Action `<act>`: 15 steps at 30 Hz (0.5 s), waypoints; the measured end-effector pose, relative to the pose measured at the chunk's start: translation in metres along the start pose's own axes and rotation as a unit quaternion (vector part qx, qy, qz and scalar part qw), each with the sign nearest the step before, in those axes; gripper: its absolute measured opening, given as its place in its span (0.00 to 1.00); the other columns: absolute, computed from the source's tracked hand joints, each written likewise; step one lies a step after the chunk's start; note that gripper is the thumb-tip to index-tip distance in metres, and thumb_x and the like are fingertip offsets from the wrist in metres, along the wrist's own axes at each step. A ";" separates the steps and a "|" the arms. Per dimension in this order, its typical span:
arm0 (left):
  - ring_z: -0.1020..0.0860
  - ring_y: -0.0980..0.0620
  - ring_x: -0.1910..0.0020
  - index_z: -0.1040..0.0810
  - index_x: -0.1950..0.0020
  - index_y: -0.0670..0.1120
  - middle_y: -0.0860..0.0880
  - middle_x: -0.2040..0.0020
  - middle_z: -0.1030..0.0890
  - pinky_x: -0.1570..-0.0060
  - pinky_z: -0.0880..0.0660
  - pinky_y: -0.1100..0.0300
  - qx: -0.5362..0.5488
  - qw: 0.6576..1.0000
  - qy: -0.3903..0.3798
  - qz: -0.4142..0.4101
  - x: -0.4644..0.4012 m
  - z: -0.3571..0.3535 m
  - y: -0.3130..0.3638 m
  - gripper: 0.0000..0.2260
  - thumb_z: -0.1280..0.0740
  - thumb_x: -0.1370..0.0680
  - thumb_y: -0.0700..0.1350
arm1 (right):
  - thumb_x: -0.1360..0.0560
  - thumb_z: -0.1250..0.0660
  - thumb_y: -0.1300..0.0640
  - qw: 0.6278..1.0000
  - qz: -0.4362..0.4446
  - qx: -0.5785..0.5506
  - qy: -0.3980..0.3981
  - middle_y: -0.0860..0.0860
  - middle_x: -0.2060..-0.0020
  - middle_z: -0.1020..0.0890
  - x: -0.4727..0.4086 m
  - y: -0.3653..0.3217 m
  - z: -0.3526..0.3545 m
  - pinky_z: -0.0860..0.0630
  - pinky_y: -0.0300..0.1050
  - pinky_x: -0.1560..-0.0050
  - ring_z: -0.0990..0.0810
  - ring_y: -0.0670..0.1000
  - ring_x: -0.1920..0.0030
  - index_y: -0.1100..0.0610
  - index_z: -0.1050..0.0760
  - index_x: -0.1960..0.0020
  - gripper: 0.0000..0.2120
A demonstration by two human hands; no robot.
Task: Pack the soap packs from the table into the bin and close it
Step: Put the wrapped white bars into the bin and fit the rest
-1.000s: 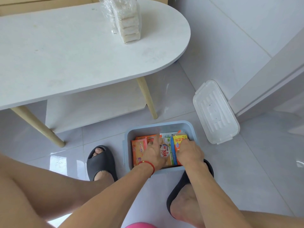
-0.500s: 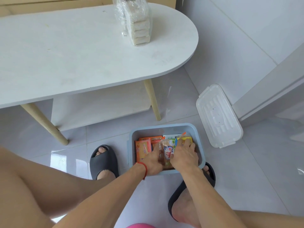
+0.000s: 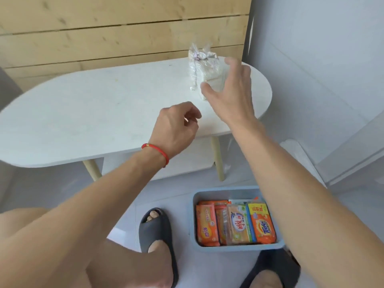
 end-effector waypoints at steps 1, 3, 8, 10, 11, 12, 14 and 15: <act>0.20 0.50 0.60 0.18 0.49 0.45 0.50 0.56 0.16 0.53 0.22 0.58 -0.013 1.000 -0.012 0.020 -0.003 0.006 -0.005 0.11 0.37 0.27 0.36 | 0.28 0.28 0.44 0.999 -0.021 0.019 -0.043 0.57 0.32 0.31 -0.019 -0.006 -0.010 0.30 0.50 0.37 0.30 0.59 0.34 0.54 0.40 0.23 0.39; 0.20 0.49 0.57 0.19 0.47 0.46 0.49 0.53 0.17 0.55 0.22 0.58 -0.029 0.998 -0.029 0.054 -0.005 0.015 -0.013 0.12 0.37 0.27 0.36 | 0.30 0.26 0.43 0.992 -0.070 0.035 -0.103 0.57 0.33 0.33 -0.048 -0.014 -0.030 0.28 0.51 0.41 0.29 0.61 0.38 0.51 0.46 0.20 0.46; 0.18 0.50 0.61 0.20 0.47 0.49 0.52 0.54 0.17 0.59 0.20 0.58 0.054 0.985 -0.045 0.159 -0.017 0.019 -0.017 0.12 0.36 0.27 0.40 | 0.29 0.23 0.55 0.988 -0.118 0.086 -0.058 0.59 0.38 0.23 -0.072 -0.003 -0.055 0.27 0.50 0.48 0.22 0.63 0.39 0.57 0.34 0.30 0.32; 0.17 0.48 0.58 0.20 0.46 0.49 0.51 0.54 0.17 0.55 0.18 0.55 0.093 0.976 -0.043 0.191 -0.018 0.014 -0.016 0.13 0.37 0.28 0.41 | 0.30 0.24 0.55 0.988 -0.112 0.092 -0.054 0.58 0.43 0.22 -0.066 0.001 -0.049 0.29 0.49 0.52 0.22 0.62 0.42 0.58 0.31 0.34 0.29; 0.16 0.47 0.56 0.21 0.45 0.48 0.50 0.53 0.17 0.54 0.18 0.54 0.108 0.972 -0.040 0.204 -0.016 0.011 -0.015 0.13 0.37 0.28 0.41 | 0.31 0.24 0.54 0.988 -0.111 0.092 -0.057 0.57 0.46 0.23 -0.059 0.003 -0.043 0.31 0.48 0.54 0.23 0.61 0.45 0.58 0.30 0.35 0.29; 0.16 0.46 0.55 0.21 0.44 0.48 0.49 0.52 0.17 0.54 0.18 0.54 0.120 0.969 -0.038 0.214 -0.015 0.009 -0.014 0.13 0.36 0.28 0.41 | 0.32 0.24 0.53 0.988 -0.107 0.094 -0.062 0.55 0.50 0.26 -0.049 0.007 -0.037 0.32 0.47 0.55 0.25 0.60 0.48 0.57 0.30 0.35 0.29; 0.16 0.46 0.55 0.21 0.42 0.46 0.48 0.50 0.17 0.57 0.20 0.57 0.137 0.964 -0.035 0.227 -0.013 0.005 -0.012 0.14 0.36 0.27 0.42 | 0.33 0.25 0.51 0.988 -0.095 0.095 -0.072 0.52 0.51 0.28 -0.025 0.014 -0.019 0.33 0.47 0.56 0.29 0.57 0.51 0.55 0.30 0.34 0.30; 0.15 0.47 0.56 0.22 0.40 0.45 0.47 0.51 0.17 0.56 0.20 0.58 0.152 0.959 -0.033 0.238 -0.013 0.003 -0.010 0.16 0.36 0.27 0.41 | 0.33 0.26 0.51 0.989 -0.088 0.092 -0.073 0.52 0.51 0.26 -0.012 0.016 -0.009 0.33 0.46 0.55 0.31 0.56 0.50 0.53 0.31 0.33 0.31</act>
Point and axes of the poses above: each hand's wrist, its own x-axis away from the middle knuckle, its own z-axis out of the back of the hand, y = z × x, the point moved 1 cm from there along -x, towards the middle knuckle
